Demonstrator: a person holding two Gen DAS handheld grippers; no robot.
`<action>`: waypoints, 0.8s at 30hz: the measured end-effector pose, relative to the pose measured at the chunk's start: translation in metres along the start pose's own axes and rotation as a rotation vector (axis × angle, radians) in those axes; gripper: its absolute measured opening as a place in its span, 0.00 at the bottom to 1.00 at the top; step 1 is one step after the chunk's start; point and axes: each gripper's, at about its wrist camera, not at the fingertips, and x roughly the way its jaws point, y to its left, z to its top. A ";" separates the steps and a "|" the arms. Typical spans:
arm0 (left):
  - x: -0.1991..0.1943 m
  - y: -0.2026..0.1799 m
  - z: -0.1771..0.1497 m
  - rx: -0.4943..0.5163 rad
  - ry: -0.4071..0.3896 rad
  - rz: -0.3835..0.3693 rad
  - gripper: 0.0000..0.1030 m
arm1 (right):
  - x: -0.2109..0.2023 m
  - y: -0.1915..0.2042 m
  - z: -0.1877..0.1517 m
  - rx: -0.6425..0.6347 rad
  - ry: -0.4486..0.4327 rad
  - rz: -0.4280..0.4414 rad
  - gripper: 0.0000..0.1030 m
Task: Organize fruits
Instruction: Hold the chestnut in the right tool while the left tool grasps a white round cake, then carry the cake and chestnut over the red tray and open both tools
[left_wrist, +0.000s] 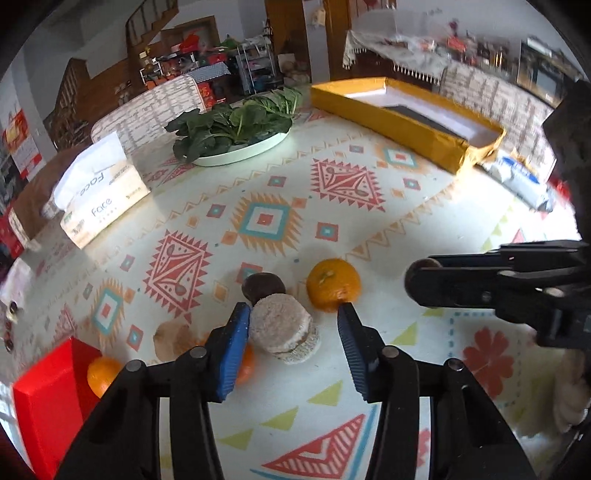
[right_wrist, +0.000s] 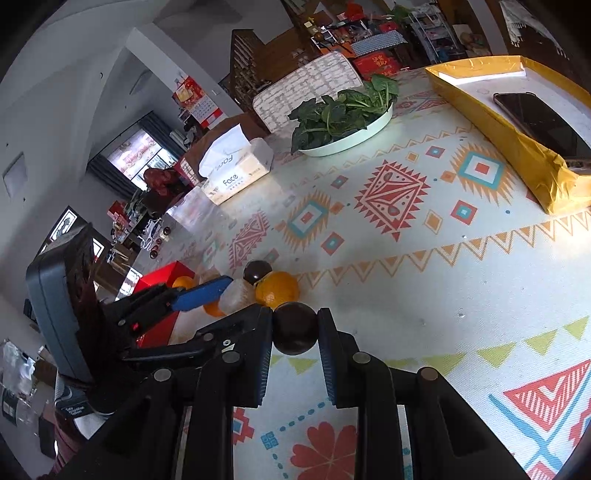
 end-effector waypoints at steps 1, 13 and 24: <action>0.003 -0.001 0.000 0.006 0.006 0.000 0.46 | 0.001 0.001 0.000 -0.003 0.000 -0.004 0.26; -0.031 0.007 -0.020 -0.165 -0.077 0.005 0.34 | 0.003 0.007 -0.002 -0.047 -0.011 -0.030 0.26; -0.141 0.090 -0.099 -0.473 -0.248 0.067 0.34 | 0.000 0.051 -0.007 -0.139 -0.018 -0.016 0.26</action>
